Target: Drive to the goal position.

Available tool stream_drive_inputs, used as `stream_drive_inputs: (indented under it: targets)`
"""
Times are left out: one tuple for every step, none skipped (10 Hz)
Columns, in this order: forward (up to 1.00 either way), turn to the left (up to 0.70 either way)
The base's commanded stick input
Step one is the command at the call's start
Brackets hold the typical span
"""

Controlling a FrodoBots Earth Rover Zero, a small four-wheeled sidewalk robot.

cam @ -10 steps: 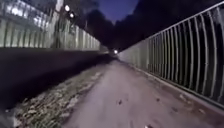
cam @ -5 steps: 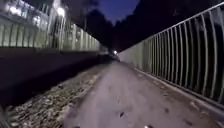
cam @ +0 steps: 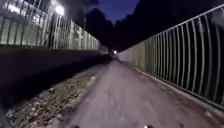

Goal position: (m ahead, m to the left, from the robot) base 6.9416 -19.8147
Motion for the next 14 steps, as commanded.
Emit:
stream_drive_inputs:
  targets:
    - [0.70, 0.00]
    - [0.70, 0.00]
    - [0.70, 0.00]
    - [0.70, 0.00]
    - [0.70, 0.00]
    - [0.70, 0.00]
    - [0.70, 0.00]
    - [0.70, 0.00]
    - [0.70, 0.00]
    - [0.70, 0.00]
    - [0.70, 0.00]
    - [0.70, 0.00]
    - [0.70, 0.00]
    - [0.70, 0.00]
